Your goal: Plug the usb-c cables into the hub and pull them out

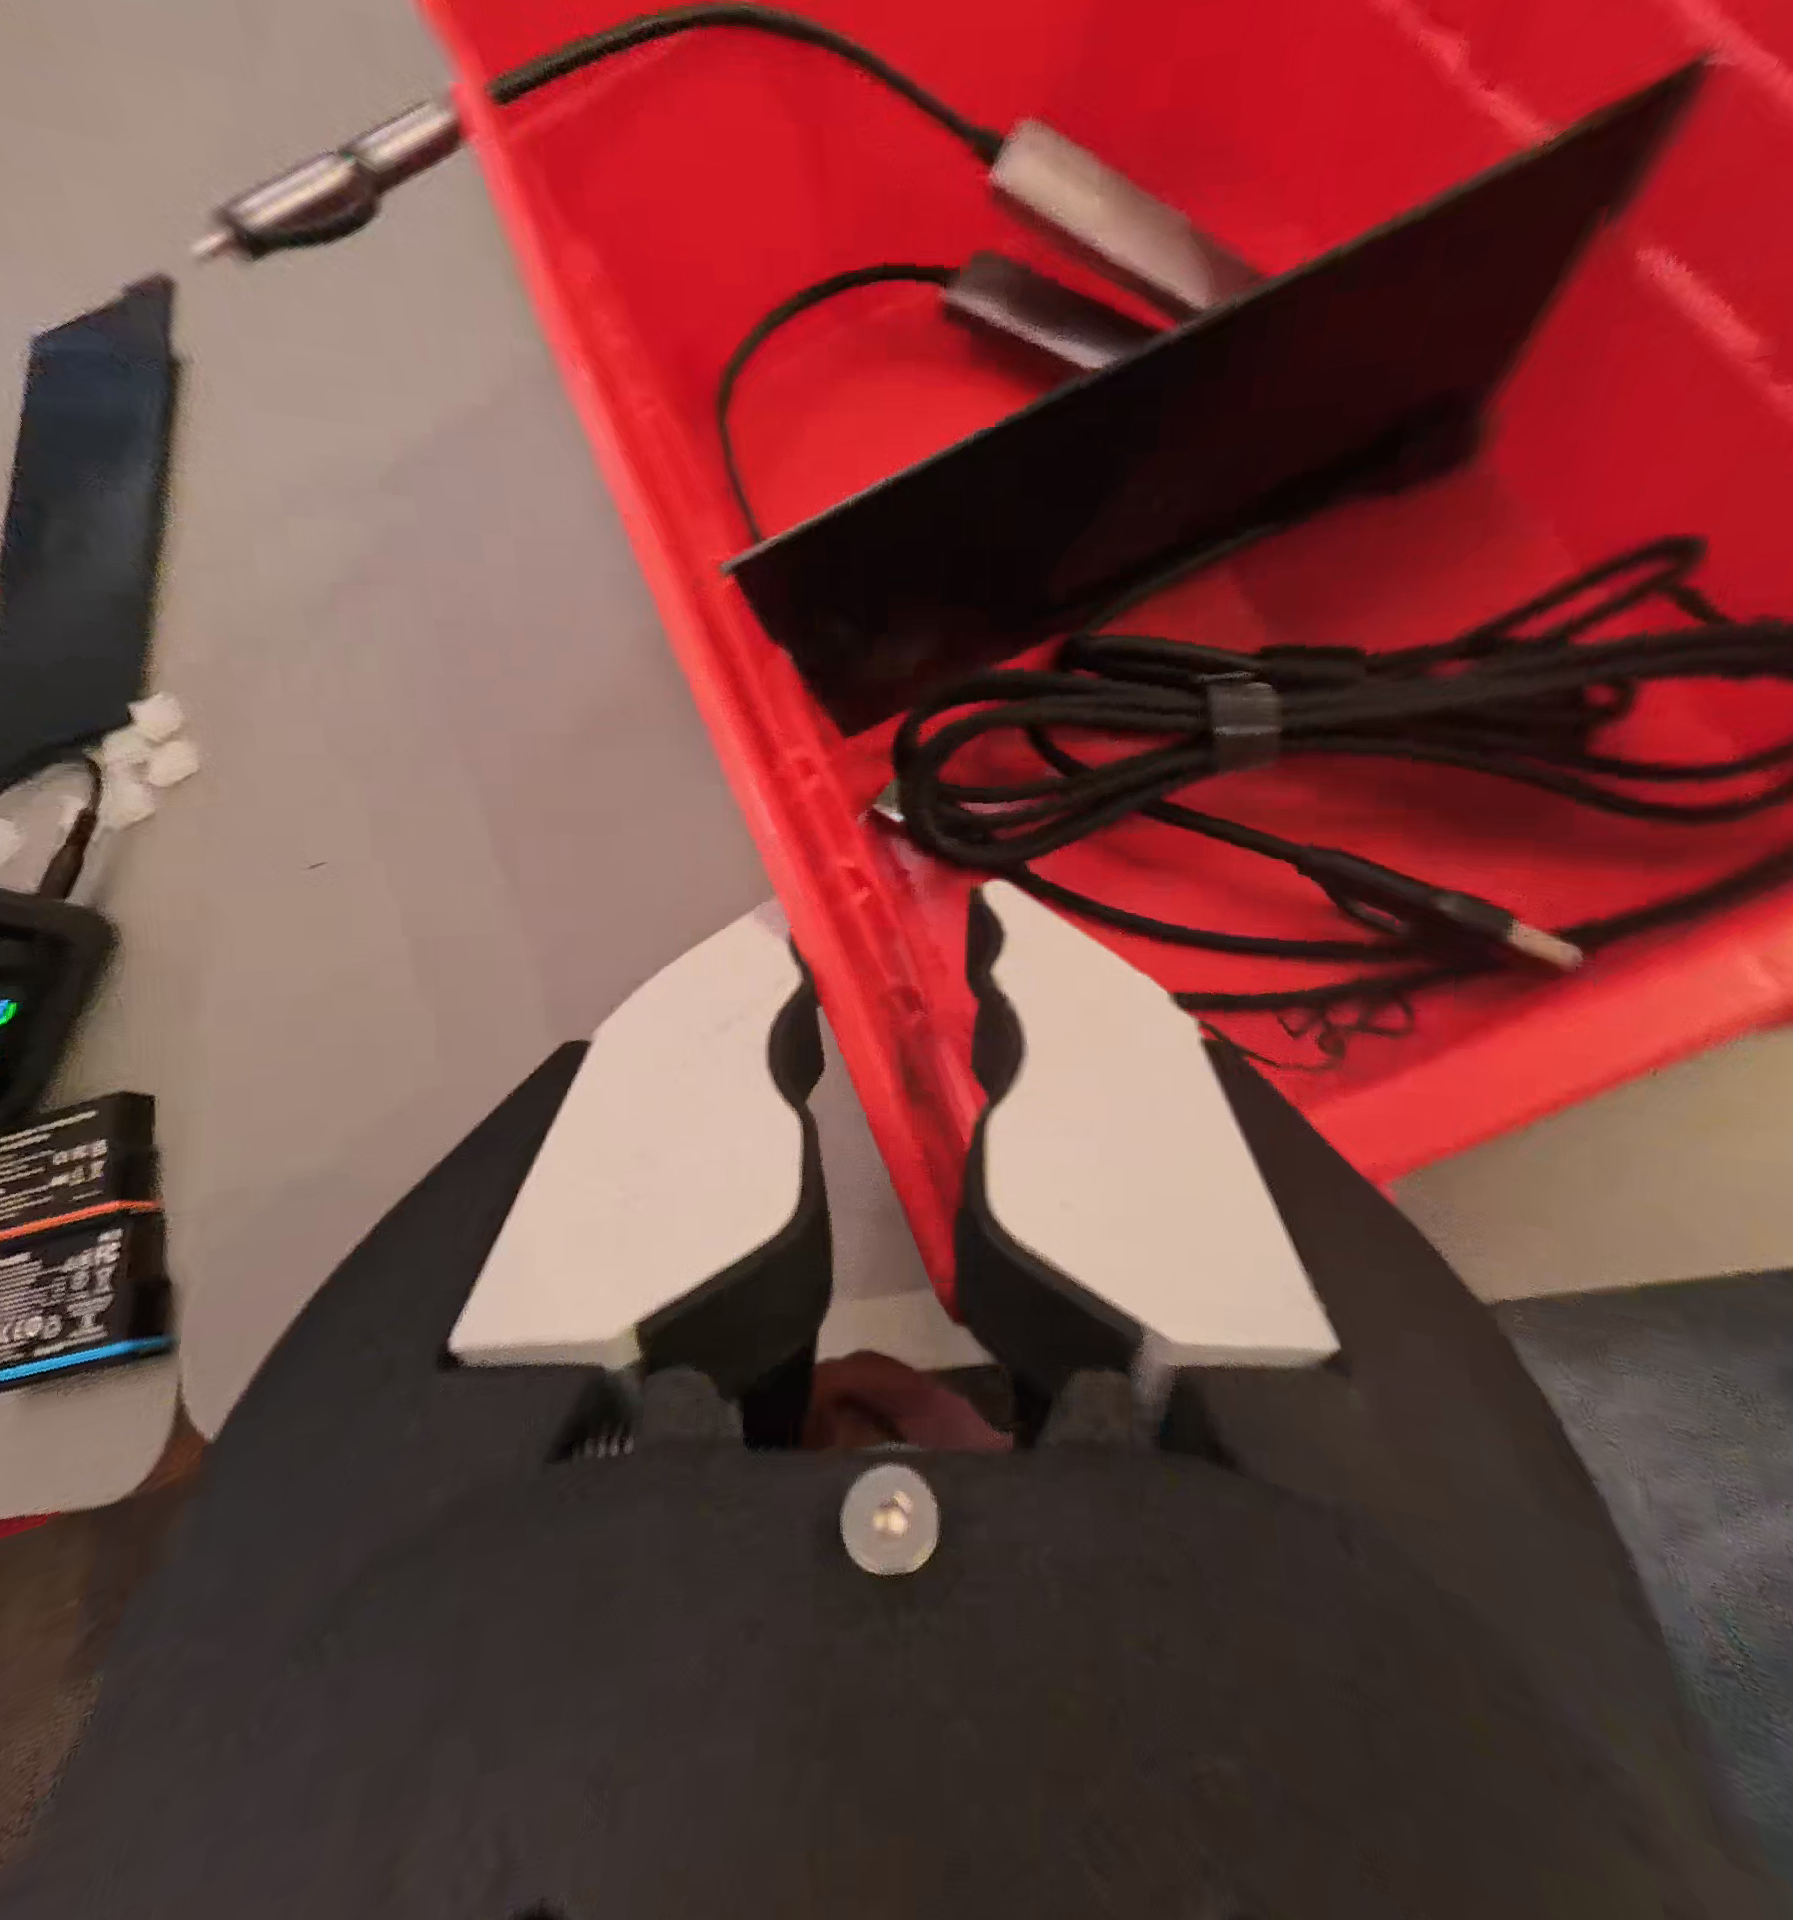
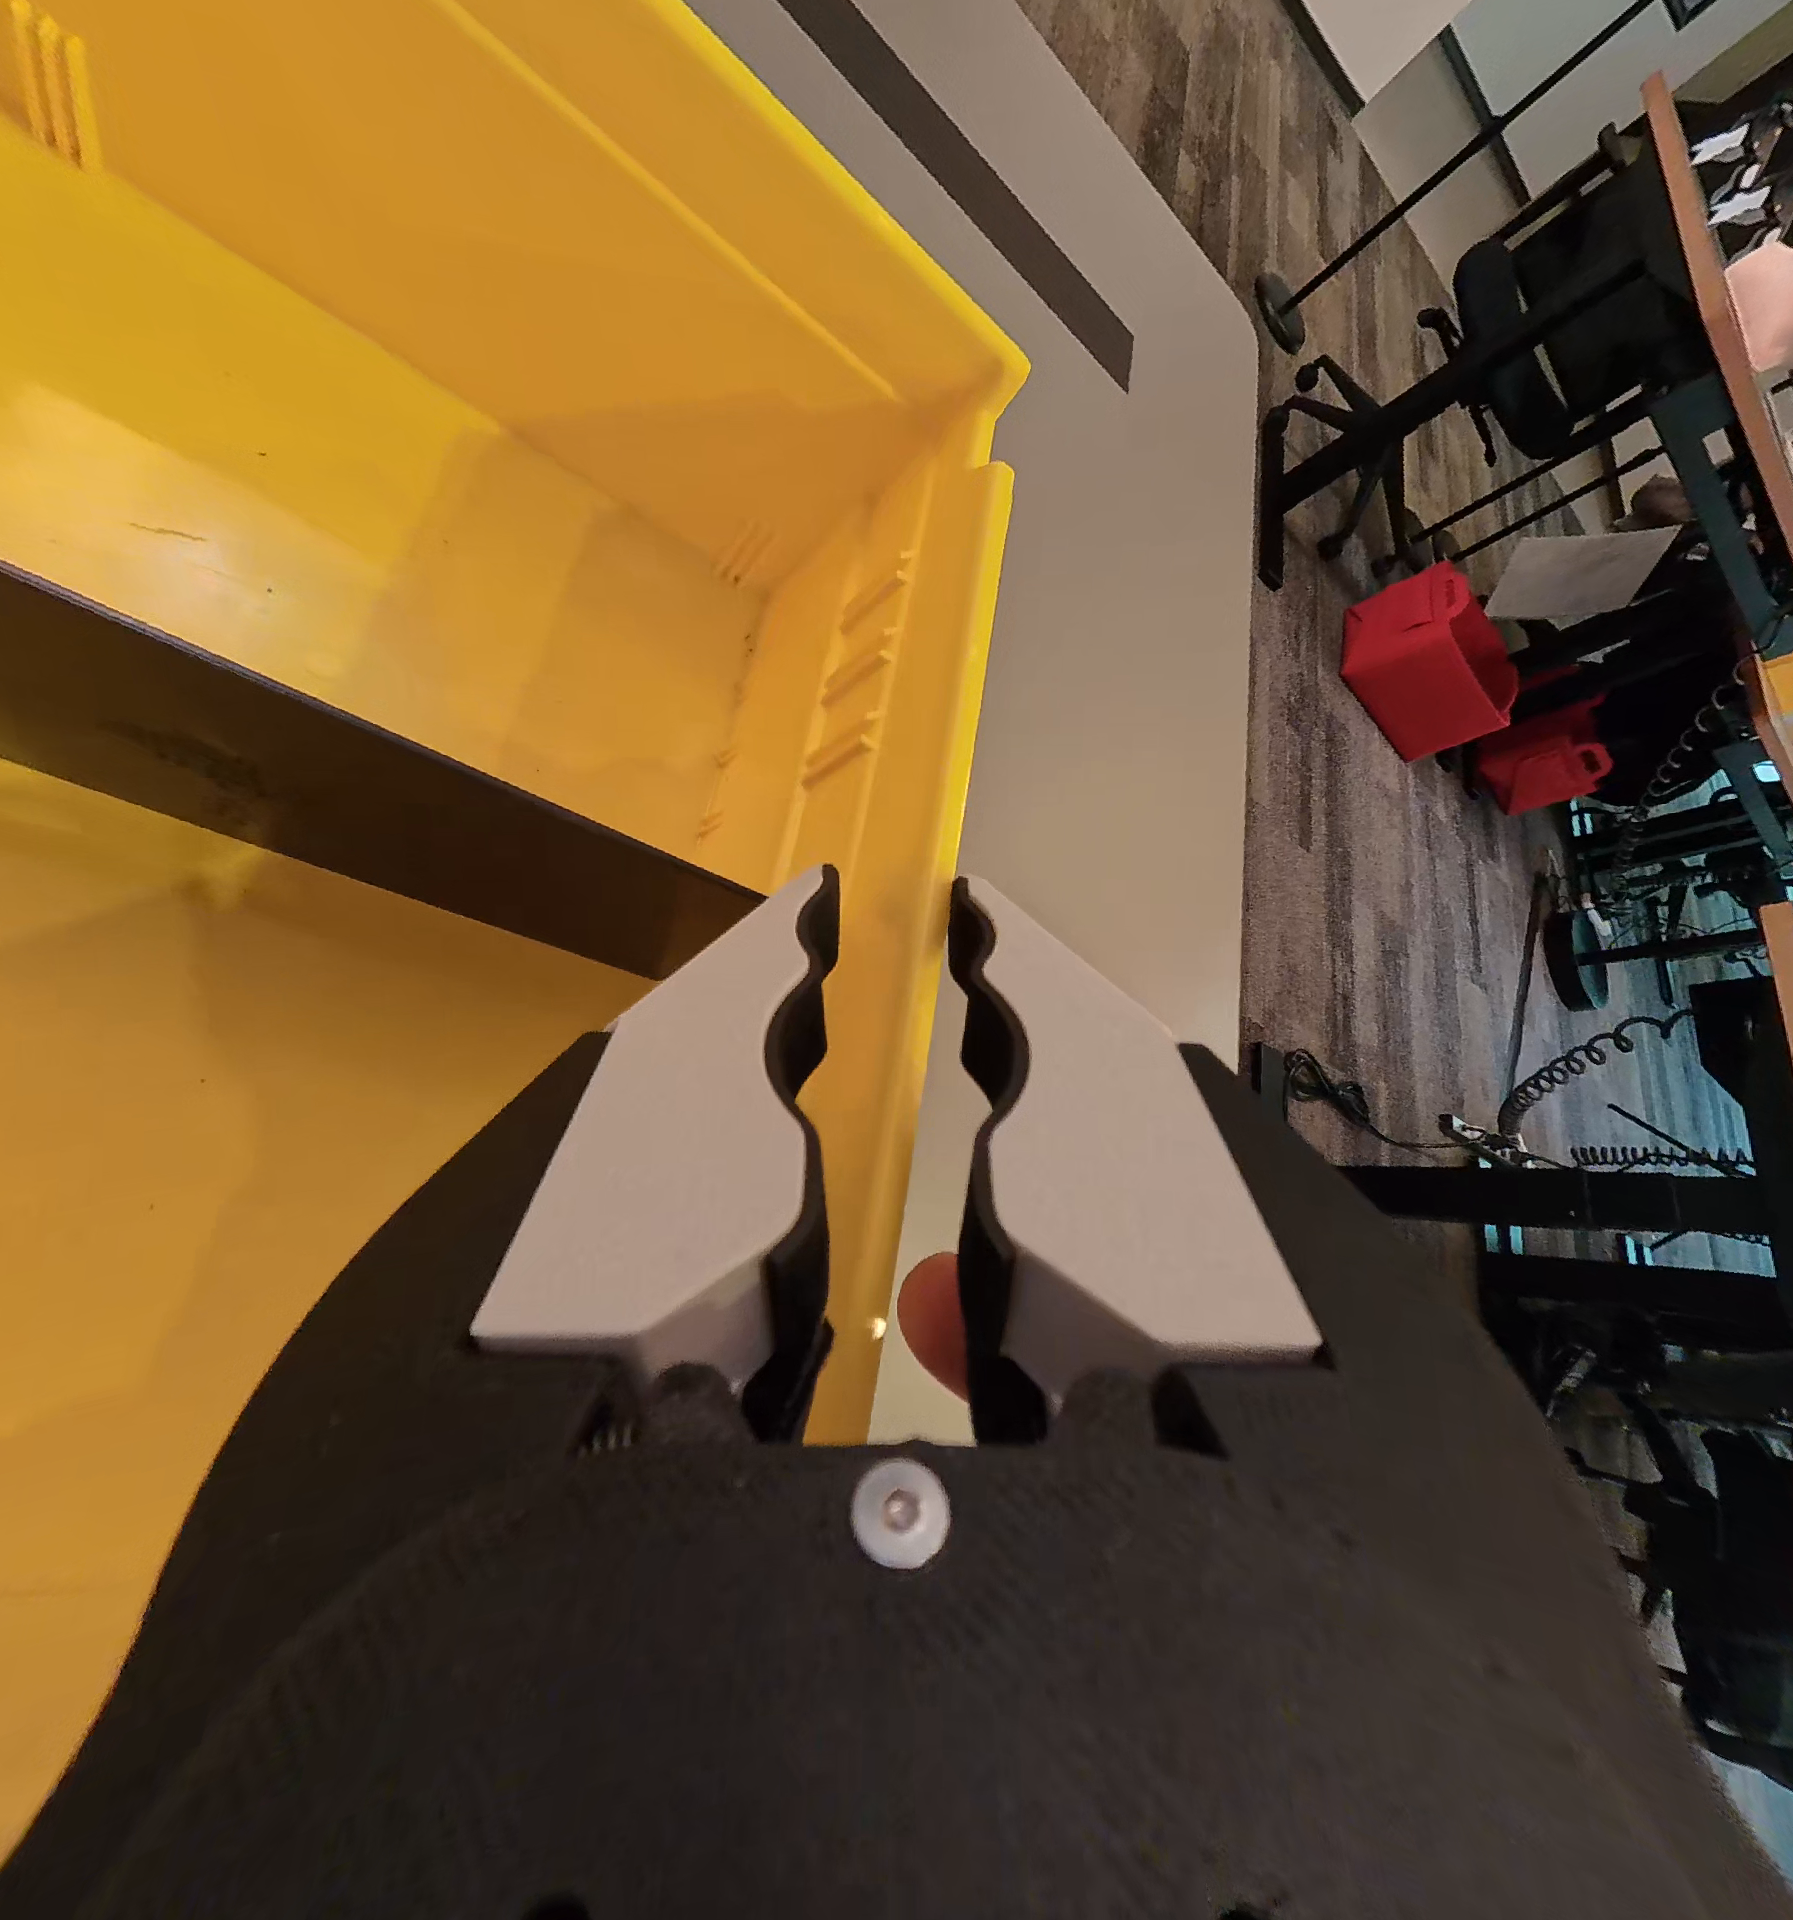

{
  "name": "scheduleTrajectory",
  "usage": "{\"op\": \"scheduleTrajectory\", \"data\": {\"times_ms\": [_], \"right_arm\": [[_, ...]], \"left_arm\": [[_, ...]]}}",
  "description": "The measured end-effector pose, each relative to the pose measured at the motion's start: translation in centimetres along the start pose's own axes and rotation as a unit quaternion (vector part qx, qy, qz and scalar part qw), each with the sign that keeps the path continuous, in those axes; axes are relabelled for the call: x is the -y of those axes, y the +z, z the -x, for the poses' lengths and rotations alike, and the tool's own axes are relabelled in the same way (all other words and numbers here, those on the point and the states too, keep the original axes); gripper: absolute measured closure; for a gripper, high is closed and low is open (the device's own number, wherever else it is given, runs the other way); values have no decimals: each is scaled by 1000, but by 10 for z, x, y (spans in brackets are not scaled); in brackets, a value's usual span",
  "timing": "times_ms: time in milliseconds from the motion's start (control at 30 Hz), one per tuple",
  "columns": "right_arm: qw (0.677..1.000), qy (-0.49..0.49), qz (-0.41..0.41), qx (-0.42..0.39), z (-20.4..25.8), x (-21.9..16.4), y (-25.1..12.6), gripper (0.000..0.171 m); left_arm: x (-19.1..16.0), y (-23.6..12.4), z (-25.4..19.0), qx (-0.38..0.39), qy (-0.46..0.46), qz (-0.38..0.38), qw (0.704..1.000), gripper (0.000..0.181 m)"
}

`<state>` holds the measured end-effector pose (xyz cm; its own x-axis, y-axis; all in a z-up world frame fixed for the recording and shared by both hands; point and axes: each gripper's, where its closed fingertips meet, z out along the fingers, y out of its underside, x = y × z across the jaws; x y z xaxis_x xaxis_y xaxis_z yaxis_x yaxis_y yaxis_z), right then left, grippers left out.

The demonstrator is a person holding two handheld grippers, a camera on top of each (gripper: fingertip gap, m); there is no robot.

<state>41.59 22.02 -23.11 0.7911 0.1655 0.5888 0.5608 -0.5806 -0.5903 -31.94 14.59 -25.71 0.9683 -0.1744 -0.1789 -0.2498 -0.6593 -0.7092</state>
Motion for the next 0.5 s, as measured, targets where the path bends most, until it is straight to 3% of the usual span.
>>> {"op": "scheduleTrajectory", "data": {"times_ms": [67,500], "right_arm": [[1000,-3,3,-4,-6,-2,4,153],[999,9,26,-28,-55,-33,23,152]], "left_arm": [[2,3,18,-10,-41,-4,999,177],[-6,16,88,-26,-95,-3,995,178]]}}
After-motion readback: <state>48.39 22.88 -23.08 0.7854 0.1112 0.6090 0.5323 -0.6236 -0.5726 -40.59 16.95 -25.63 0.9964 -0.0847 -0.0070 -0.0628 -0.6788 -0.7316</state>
